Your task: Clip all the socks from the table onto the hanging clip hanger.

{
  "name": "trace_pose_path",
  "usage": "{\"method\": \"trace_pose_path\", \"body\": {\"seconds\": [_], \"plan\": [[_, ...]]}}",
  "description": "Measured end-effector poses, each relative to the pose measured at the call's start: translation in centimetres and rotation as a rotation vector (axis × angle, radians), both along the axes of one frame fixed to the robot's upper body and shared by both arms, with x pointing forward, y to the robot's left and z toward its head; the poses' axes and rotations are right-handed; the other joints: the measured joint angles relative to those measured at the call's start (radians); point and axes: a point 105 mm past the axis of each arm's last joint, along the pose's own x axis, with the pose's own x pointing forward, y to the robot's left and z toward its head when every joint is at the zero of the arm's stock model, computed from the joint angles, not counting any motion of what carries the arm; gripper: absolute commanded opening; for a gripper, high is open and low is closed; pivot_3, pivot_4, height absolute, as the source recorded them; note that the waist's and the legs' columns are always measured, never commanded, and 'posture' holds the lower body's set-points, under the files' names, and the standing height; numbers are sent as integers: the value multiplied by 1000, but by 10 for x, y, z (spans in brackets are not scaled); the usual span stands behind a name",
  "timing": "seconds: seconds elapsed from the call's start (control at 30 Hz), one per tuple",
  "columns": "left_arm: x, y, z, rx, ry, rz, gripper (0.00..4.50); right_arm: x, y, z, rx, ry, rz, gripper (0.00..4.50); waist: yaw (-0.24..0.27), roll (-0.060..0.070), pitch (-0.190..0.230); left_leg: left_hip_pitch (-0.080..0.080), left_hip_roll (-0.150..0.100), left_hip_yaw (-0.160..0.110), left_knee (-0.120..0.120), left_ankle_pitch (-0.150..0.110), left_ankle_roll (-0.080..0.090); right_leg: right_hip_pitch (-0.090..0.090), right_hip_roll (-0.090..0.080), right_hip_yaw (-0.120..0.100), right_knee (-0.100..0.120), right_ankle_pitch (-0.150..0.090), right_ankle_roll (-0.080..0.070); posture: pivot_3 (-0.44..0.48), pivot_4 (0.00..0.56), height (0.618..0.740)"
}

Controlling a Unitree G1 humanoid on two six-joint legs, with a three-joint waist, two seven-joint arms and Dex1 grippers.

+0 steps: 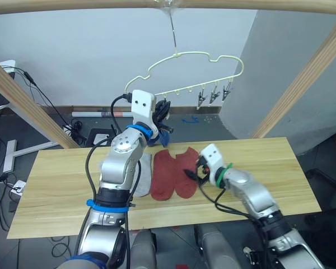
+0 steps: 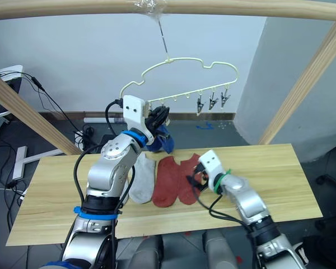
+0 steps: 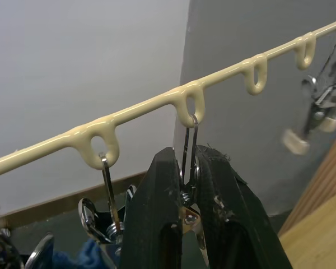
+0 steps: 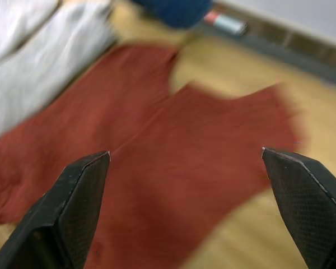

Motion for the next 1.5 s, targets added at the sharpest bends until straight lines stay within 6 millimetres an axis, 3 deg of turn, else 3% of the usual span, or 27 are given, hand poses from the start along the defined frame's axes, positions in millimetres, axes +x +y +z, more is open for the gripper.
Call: {"method": "trace_pose_path", "body": {"seconds": [0.13, 0.23, 0.3, 0.7, 0.93, 1.07, 1.13, 1.23, 1.5], "plan": [[-4, 1, -1, -2, 10, 0, 134, 14, 9, 1, -16, -29, -21, 4500, 3, 0, 0, 1, 0, 0, -1, 0, 0, 1, 0, -1, 0, 0, 0, 16, 269, 740], [-7, 0, 0, -1, 11, 2, 134, 19, 2, -17, -113, -23, -36, 4500, 7, 0, 0, 1, 0, 0, -1, 0, 0, 1, 0, 0, -1, 0, 0, 16, 269, 740], [-7, 0, 0, 0, 13, 5, 134, 18, -2, -24, -168, -39, -15, 4119, 11, 0, 0, 1, 0, 0, -1, 0, 0, 1, 0, 0, -1, 0, 0, 24, 265, 740], [-7, -2, -3, -8, 42, -7, 134, -1, -10, -35, -228, -59, 102, 28, 27, 0, 0, 11, 0, -1, 0, 0, 0, 13, 0, 0, -3, -3, -5, 9, 260, 740], [-8, -1, -4, -59, 100, -50, 134, -26, -40, -38, -259, -9, 172, 28, 26, 0, -1, 12, -1, -1, -1, 0, 0, 14, -1, -1, -3, -4, -5, -7, 261, 740], [-9, 0, -4, -51, 99, -65, 134, -54, -48, -39, -293, 9, 328, 28, 21, 0, -1, 12, -1, 0, -1, 0, 0, 13, -1, 0, -4, -4, -5, -12, 261, 740], [-9, -1, -4, -54, 102, -72, 134, -58, -50, -34, -339, -36, 398, 28, 19, 0, -1, 12, -1, 0, -1, 0, 0, 13, -1, 0, -4, -4, -5, -22, 259, 740], [-9, -2, -4, -57, 105, -80, 134, -61, -49, -27, -332, -54, 435, 634, 18, 0, -1, 12, -1, 0, -1, 0, 0, 13, -1, 0, -3, -4, -6, -27, 258, 740], [-7, -2, -4, -55, 103, -80, 134, -62, -63, -9, -182, 18, 287, 3465, 20, 0, -1, 11, -1, 0, -1, 0, 0, 13, -1, 0, -4, -4, -6, -32, 255, 740]]}}
